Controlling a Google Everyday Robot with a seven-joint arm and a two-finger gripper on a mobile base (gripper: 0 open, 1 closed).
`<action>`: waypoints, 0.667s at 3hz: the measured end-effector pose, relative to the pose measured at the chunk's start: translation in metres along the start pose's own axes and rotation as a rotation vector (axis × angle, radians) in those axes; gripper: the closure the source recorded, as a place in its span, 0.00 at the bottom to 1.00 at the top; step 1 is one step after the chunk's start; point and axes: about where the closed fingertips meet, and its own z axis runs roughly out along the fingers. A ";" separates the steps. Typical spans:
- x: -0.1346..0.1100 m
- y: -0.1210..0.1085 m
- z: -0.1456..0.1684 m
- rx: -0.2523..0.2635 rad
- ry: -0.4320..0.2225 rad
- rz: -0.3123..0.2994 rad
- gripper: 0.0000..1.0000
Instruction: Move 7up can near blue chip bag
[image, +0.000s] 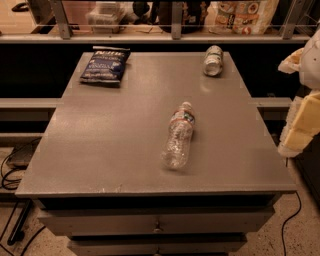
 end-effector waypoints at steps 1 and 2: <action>-0.001 -0.001 -0.001 0.009 -0.005 0.002 0.00; -0.003 -0.017 0.003 0.060 -0.086 0.062 0.00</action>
Offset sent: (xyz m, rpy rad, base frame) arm 0.0350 -0.0017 -0.0007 0.1704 -0.1331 -0.0880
